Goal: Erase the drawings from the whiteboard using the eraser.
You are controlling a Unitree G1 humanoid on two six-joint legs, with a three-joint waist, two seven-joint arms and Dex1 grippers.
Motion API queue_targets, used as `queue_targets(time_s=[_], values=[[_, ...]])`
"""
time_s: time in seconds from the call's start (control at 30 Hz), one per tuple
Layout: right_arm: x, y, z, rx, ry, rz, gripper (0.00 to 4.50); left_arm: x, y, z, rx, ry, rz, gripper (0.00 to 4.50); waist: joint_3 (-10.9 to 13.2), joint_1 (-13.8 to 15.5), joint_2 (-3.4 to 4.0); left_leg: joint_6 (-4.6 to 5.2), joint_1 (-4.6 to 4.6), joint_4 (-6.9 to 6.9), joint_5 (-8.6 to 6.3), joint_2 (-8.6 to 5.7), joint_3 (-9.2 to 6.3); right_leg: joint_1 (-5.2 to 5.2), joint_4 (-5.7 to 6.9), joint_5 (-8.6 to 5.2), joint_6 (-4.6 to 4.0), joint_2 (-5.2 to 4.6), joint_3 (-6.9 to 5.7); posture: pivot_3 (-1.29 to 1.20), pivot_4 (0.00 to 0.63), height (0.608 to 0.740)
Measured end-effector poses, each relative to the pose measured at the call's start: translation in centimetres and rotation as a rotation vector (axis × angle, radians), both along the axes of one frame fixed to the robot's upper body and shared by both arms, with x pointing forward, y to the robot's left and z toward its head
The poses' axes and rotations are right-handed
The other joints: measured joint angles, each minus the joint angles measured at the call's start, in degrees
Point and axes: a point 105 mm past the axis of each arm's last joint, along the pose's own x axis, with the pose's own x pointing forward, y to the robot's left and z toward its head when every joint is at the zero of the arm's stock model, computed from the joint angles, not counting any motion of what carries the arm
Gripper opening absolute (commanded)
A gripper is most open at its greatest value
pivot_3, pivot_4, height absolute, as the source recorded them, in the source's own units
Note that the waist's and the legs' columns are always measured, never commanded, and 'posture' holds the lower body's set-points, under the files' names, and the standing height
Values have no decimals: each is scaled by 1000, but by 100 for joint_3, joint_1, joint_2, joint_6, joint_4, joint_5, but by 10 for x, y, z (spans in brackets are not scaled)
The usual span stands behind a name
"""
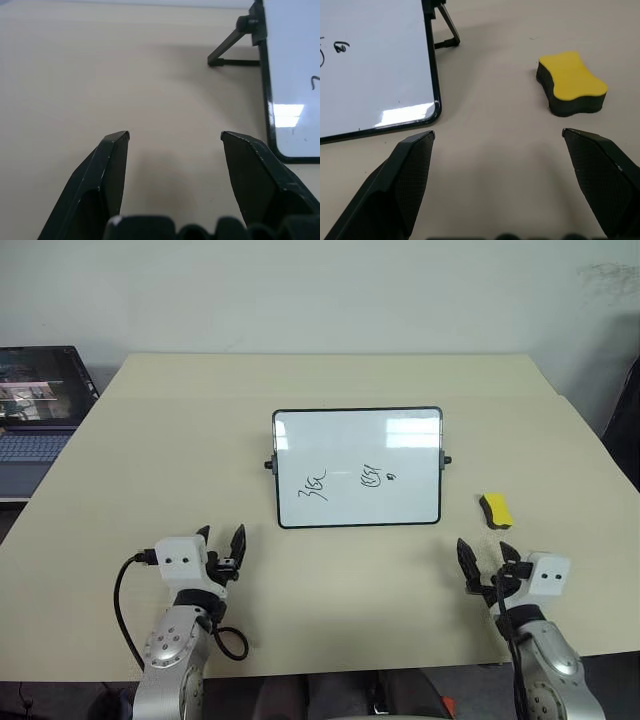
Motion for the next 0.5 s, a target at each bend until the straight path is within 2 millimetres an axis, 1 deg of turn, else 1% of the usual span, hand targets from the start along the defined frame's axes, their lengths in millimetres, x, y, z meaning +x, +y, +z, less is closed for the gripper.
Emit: queue_targets(time_s=[0.13,0.27,0.4,0.5], values=[[4,2,2,4,-21,4,4500,6,0,0,4,-4,-8,3188,0,1,0,0,1,0,0,0,-2,0,2,0,0,1,-1,0,150,740],[9,0,0,7,-26,2,4500,7,8,-4,13,4,4,3188,1,-1,1,0,-1,0,-1,0,2,0,-1,0,0,2,1,0,150,740],[15,-2,4,5,-46,-5,4500,10,5,-1,12,-7,-14,3188,0,3,1,0,-1,0,-1,-1,0,0,0,0,1,2,-1,0,150,740],[17,-2,7,-3,-55,-4,4500,17,2,2,10,-23,-24,3188,0,14,1,0,-1,0,-1,-1,0,0,0,0,1,2,-2,0,150,740]])
